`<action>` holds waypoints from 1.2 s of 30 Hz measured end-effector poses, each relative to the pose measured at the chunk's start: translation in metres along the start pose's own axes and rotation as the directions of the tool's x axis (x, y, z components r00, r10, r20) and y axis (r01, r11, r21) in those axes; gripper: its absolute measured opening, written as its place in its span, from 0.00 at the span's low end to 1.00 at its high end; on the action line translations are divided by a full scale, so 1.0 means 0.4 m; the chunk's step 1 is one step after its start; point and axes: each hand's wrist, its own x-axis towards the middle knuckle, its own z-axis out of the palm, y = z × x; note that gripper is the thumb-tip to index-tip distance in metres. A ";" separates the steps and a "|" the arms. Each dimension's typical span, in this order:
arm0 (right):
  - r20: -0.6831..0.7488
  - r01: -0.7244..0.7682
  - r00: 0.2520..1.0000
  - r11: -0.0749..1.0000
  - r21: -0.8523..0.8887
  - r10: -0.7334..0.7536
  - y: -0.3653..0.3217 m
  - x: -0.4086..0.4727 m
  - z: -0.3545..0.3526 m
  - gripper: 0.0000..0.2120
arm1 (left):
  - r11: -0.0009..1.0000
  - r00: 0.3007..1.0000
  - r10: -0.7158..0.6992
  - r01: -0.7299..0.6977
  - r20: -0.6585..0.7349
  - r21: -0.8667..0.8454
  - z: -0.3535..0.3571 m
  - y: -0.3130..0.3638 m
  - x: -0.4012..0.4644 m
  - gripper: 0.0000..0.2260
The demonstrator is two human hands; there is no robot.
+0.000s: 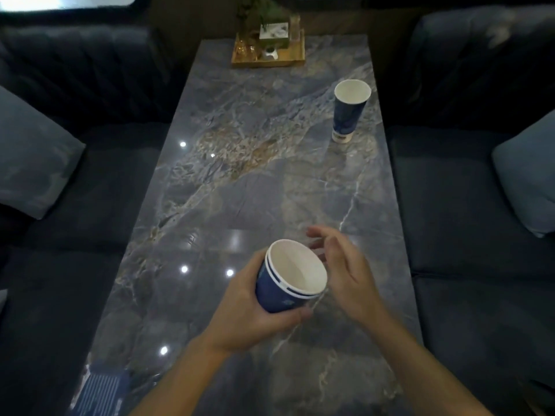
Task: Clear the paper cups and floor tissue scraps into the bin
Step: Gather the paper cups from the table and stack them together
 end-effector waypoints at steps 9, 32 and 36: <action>-0.172 0.005 0.985 0.993 -0.118 -0.026 0.079 0.257 -0.111 0.18 | 0.985 0.997 -0.066 0.058 -0.048 -0.163 0.030 0.023 0.179 0.34; 0.025 0.092 0.972 0.279 -0.956 -0.233 0.074 0.874 -0.228 0.12 | 0.948 0.972 -0.193 0.150 -0.134 -0.280 0.036 -0.073 0.327 0.35; 0.018 0.087 0.970 0.275 -0.957 -0.243 0.091 0.857 -0.233 0.07 | 0.945 0.969 -0.202 0.156 -0.142 -0.286 0.027 -0.089 0.317 0.34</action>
